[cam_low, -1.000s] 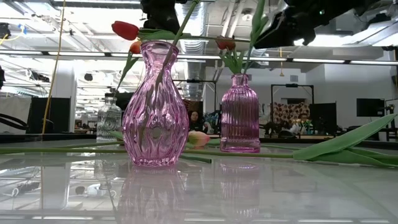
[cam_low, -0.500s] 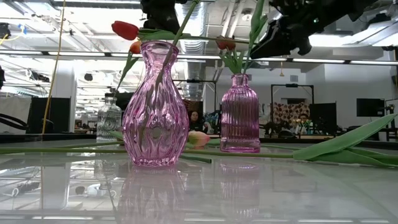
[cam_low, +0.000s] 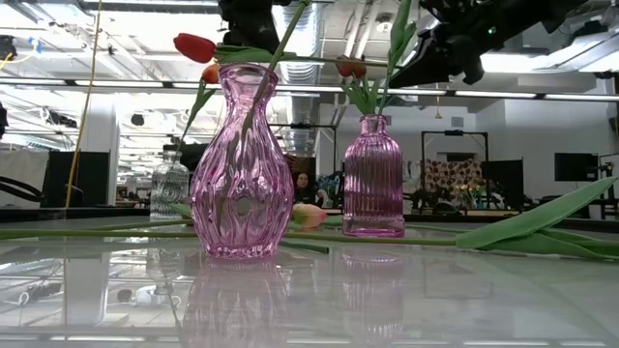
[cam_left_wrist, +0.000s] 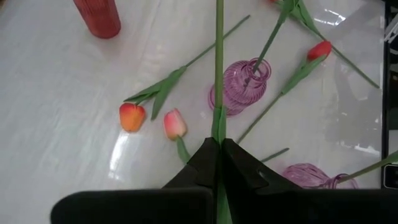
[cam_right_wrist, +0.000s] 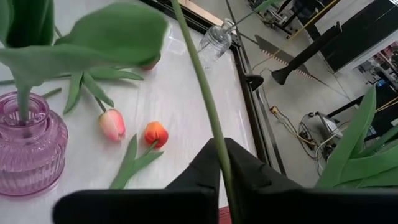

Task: Sort flowers into vase by color
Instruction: Put the top red flower into the top purple vase

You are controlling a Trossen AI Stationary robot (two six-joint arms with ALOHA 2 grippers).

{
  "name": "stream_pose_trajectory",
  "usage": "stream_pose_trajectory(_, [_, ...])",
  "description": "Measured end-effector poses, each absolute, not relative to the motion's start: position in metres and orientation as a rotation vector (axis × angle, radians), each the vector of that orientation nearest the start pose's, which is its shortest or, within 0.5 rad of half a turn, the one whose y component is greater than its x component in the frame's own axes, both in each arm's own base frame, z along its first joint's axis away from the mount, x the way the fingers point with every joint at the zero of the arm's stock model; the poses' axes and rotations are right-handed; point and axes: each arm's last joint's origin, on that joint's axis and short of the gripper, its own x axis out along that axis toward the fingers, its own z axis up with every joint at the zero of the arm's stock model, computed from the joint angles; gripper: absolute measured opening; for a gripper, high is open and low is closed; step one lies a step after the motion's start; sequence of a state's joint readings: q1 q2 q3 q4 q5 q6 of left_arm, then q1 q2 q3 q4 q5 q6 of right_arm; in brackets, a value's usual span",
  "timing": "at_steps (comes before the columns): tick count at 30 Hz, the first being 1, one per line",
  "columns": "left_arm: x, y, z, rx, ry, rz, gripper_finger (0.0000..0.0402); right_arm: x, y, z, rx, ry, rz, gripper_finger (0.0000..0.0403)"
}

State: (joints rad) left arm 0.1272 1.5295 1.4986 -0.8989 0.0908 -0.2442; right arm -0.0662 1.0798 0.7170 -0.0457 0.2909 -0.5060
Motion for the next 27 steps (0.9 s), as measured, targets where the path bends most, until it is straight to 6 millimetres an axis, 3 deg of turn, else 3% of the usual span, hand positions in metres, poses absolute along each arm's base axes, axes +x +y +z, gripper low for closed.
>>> stream_pose_trajectory(4, [0.311,0.038,0.342,-0.308,0.917,0.166,0.0005,0.232,-0.024,0.267,-0.54,0.49,-0.241,0.0017])
stream_pose_trajectory(8, [0.311,0.038,0.342,-0.258,0.92,0.149,0.0021,0.232,-0.024,0.267,-0.54,0.49,-0.241,0.0017])
stream_pose_trajectory(18, [0.314,0.042,0.347,-0.103,0.883,0.132,0.0109,0.233,-0.024,0.272,-0.513,0.476,-0.249,0.0018])
stream_pose_trajectory(27, [0.301,0.049,0.398,0.037,0.786,0.259,0.0122,0.235,-0.025,0.291,-0.503,0.426,-0.287,0.0018])
